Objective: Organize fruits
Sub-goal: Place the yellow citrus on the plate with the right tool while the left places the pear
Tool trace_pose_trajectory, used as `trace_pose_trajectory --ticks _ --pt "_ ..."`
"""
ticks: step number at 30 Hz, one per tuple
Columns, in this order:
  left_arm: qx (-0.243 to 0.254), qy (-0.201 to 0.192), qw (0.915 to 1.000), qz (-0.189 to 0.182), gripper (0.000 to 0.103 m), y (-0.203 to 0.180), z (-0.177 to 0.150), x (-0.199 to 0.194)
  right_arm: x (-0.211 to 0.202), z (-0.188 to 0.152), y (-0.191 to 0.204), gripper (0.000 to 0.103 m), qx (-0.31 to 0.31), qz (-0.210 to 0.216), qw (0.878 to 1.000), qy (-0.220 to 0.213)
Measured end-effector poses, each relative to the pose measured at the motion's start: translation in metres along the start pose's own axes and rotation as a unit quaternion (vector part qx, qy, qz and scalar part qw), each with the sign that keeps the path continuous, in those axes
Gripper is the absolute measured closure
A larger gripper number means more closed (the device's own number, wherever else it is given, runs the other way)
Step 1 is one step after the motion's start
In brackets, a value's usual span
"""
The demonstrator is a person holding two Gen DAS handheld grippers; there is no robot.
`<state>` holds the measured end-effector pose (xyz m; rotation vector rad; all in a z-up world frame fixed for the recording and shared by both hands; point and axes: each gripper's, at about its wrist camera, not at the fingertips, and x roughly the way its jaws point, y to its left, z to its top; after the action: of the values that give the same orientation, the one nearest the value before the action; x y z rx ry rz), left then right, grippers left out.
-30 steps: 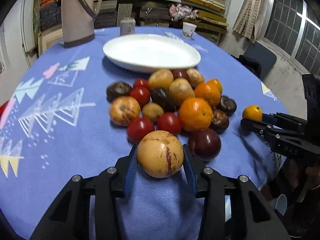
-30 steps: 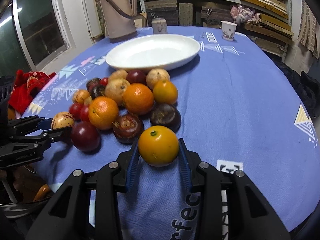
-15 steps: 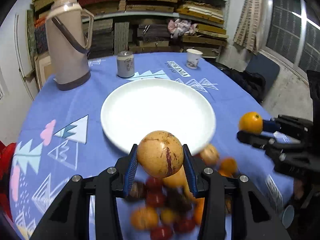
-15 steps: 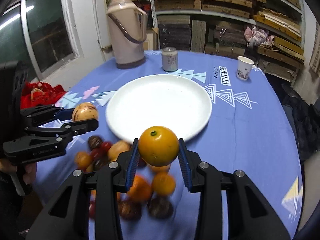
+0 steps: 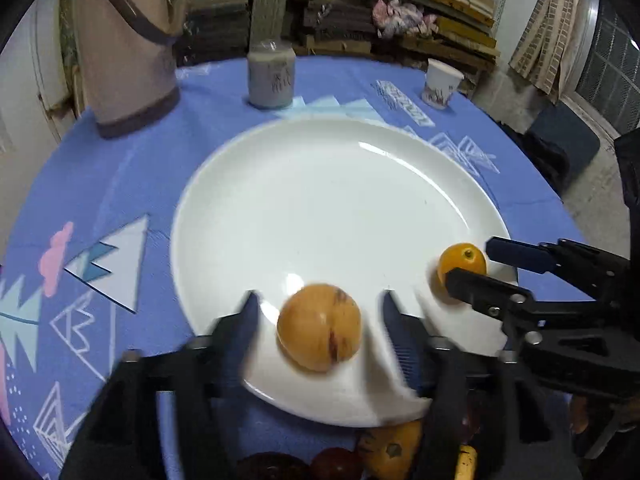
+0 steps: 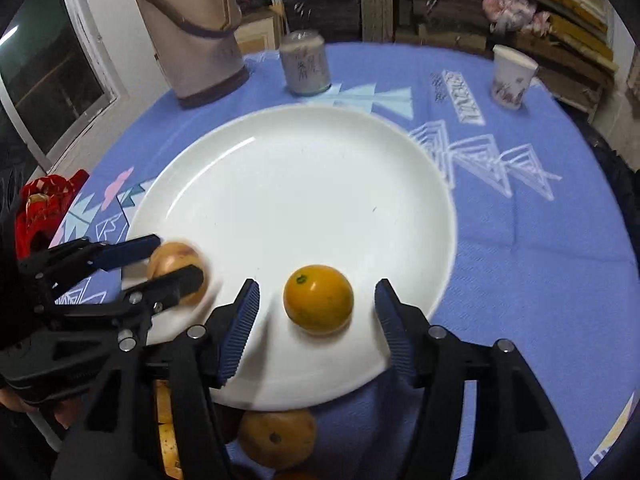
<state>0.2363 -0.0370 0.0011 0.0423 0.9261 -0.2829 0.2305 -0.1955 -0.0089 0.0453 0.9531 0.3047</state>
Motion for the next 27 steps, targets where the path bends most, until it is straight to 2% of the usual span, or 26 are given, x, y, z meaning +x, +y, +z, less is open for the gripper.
trace_pose_trajectory --ticks 4,8,10,13,17,21,27 --pt "0.006 -0.016 0.9998 -0.005 0.020 0.000 -0.005 -0.021 -0.020 -0.007 -0.006 0.033 0.010 0.007 1.000 -0.017" --pt "0.003 -0.031 0.9994 -0.016 0.009 0.005 -0.020 -0.048 -0.052 -0.026 -0.015 0.011 0.030 0.013 0.998 -0.049" --pt "0.004 -0.034 0.9992 -0.018 0.006 0.007 -0.031 -0.058 -0.070 -0.042 -0.017 0.010 0.033 0.025 0.997 -0.058" --pt "0.000 -0.038 0.9991 -0.018 0.004 0.011 -0.051 -0.072 -0.087 -0.064 -0.016 0.010 0.021 0.018 0.998 -0.062" --pt "-0.005 -0.033 0.9992 -0.021 0.004 0.014 -0.080 -0.089 -0.106 -0.101 -0.003 0.010 -0.025 0.004 0.998 -0.066" --pt "0.002 -0.023 0.9995 -0.022 0.004 0.013 -0.103 -0.098 -0.115 -0.135 0.013 0.010 -0.067 0.012 0.996 -0.057" --pt "0.000 -0.026 0.9996 -0.009 0.004 0.010 -0.138 -0.116 -0.118 -0.168 0.025 0.013 -0.088 -0.022 0.995 -0.049"
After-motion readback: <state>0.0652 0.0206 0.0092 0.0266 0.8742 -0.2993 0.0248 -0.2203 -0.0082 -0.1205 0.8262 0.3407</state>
